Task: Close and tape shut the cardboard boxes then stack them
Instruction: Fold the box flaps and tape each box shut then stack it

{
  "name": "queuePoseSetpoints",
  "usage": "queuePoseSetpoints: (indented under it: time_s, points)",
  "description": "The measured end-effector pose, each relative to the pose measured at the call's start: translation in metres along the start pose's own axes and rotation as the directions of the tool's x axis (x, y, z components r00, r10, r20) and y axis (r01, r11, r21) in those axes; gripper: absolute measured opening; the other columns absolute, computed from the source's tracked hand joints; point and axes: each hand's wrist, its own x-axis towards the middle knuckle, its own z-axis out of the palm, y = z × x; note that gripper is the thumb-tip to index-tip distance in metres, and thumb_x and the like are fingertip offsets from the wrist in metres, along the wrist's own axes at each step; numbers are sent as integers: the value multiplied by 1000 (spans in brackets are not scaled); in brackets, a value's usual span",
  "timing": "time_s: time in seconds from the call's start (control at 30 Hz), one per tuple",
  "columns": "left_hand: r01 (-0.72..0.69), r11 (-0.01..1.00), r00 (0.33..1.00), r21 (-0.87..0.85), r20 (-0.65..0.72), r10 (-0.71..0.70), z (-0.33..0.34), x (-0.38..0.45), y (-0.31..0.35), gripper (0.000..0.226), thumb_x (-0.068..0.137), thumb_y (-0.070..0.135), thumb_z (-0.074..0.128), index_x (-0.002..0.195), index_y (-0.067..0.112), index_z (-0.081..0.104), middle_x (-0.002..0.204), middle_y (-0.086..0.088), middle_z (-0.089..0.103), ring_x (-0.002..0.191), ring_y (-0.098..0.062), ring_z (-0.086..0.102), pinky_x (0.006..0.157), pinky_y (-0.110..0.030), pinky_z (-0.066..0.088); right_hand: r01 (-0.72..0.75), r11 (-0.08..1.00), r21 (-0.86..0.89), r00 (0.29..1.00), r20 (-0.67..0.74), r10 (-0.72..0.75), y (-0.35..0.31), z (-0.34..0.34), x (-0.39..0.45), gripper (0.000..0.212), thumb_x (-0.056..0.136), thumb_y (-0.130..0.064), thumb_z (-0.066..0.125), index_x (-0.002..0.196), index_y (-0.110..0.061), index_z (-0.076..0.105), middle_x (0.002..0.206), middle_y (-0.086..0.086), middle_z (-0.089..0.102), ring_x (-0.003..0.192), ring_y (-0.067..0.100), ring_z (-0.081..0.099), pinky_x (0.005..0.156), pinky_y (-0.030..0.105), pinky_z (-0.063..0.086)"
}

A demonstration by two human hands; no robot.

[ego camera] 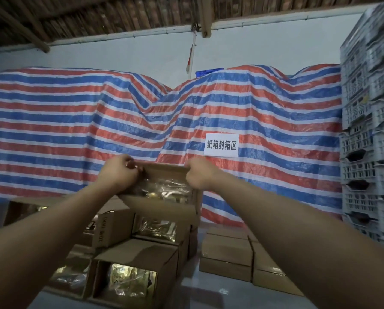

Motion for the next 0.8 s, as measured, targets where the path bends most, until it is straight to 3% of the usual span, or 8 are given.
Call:
queuePoseSetpoints:
  time_s: [0.07, 0.17, 0.3, 0.43, 0.53, 0.63, 0.73, 0.8]
  points:
    - [70, 984, 997, -164, 31, -66, -5, 0, 21, 18, 95, 28, 61, 109, 16, 60, 97, -7, 64, 87, -23, 64, 77, -40, 57, -23, 999, 50, 1000, -16, 24, 7, -25, -5, 24, 91, 3, 41, 88, -6, 63, 88, 10, 61, 85, 25, 58, 64, 29, 45]
    - [204, 898, 946, -391, 314, -78, -8, -9, 51, 22, 96, 36, 59, 110, 19, 59, 108, -11, 65, 95, -27, 66, 79, -38, 56, -59, 987, 151, 998, -7, 61, 23, -60, -16, 31, 91, 4, 39, 70, -11, 58, 73, 7, 53, 68, 19, 49, 56, 27, 41]
    - [291, 698, 852, -654, 509, 121, -6, -24, 88, 45, 89, 56, 58, 115, 20, 65, 102, -10, 72, 88, -22, 72, 72, -33, 58, -151, 949, 277, 988, 60, 140, 51, -105, -36, 24, 97, -6, 44, 90, -9, 66, 73, 6, 61, 62, 14, 58, 51, 24, 50]
    - [258, 569, 858, -781, 455, 236, 19, -39, 119, 62, 91, 73, 36, 117, 28, 69, 108, -6, 74, 98, -20, 72, 77, -34, 55, -263, 880, 396, 965, 109, 240, 82, -138, -56, 17, 90, -3, 49, 87, -5, 66, 63, 5, 61, 48, 12, 58, 43, 24, 49]
    - [270, 538, 933, -798, 354, 57, 49, -54, 143, 69, 82, 85, 31, 112, 34, 65, 99, -3, 76, 90, -19, 74, 77, -40, 51, -324, 832, 450, 945, 118, 304, 101, -150, -69, 12, 87, 0, 50, 86, -5, 61, 56, 4, 54, 42, 12, 53, 40, 23, 46]
    - [354, 449, 934, -820, 332, -132, 72, -63, 163, 83, 75, 90, 32, 125, 30, 60, 108, -5, 73, 99, -25, 70, 93, -48, 51, -375, 761, 530, 923, 131, 363, 117, -156, -79, 15, 89, -4, 51, 76, -10, 53, 49, 1, 53, 39, 12, 53, 40, 23, 47]
    - [371, 400, 929, -838, 335, -161, 89, -67, 173, 82, 79, 88, 30, 125, 28, 60, 111, -5, 72, 103, -24, 67, 98, -48, 50, -381, 654, 654, 908, 132, 398, 130, -156, -92, 8, 92, -17, 55, 85, -12, 54, 62, 1, 58, 49, 12, 59, 48, 26, 53]
    - [386, 391, 923, -836, 345, -173, 95, -69, 175, 77, 81, 87, 29, 121, 30, 62, 106, -3, 74, 98, -23, 70, 90, -45, 54, -293, 536, 792, 918, 77, 388, 141, -149, -101, 26, 97, -36, 52, 99, -10, 57, 70, 2, 64, 59, 15, 64, 59, 30, 57]
